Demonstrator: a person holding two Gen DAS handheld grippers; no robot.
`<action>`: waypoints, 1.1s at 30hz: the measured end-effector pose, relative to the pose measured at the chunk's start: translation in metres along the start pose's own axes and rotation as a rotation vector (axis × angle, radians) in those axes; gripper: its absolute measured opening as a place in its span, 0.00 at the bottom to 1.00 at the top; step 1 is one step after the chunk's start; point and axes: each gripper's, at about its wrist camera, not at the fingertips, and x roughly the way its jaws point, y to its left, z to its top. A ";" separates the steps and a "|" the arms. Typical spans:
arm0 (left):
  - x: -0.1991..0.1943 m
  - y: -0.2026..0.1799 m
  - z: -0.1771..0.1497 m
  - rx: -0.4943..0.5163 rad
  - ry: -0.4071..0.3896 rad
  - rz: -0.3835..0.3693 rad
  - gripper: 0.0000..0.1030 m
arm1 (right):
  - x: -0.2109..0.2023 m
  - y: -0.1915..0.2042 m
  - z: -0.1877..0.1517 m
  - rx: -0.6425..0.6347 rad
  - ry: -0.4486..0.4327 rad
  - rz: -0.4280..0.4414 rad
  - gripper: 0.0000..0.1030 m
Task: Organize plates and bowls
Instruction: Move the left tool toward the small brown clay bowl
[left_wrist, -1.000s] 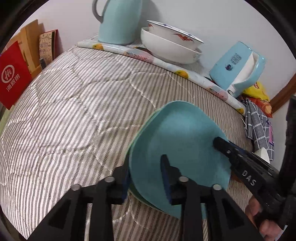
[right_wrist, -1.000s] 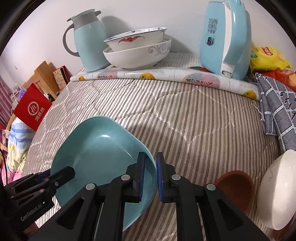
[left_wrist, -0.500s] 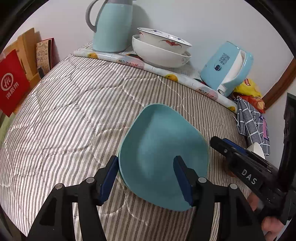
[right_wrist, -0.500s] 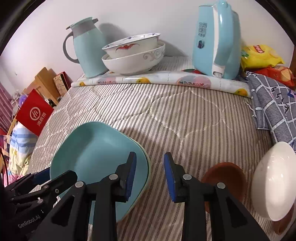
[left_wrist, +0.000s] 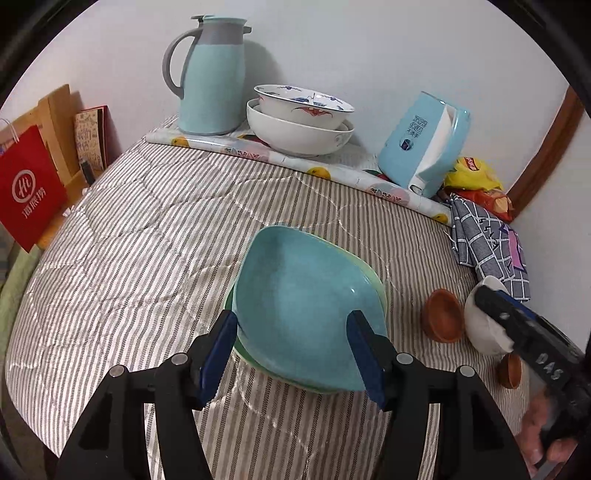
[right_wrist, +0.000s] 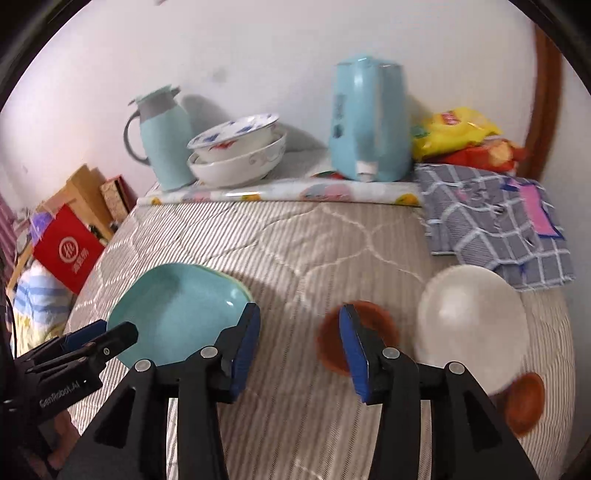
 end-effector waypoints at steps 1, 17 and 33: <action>-0.001 0.002 -0.001 -0.011 -0.002 0.003 0.58 | -0.004 -0.006 -0.002 0.013 -0.006 -0.001 0.44; -0.014 -0.035 -0.010 0.033 -0.016 -0.028 0.58 | -0.045 -0.057 -0.031 0.068 -0.026 -0.097 0.44; 0.008 -0.132 -0.021 0.185 -0.010 -0.086 0.58 | -0.085 -0.176 -0.066 0.249 -0.014 -0.260 0.44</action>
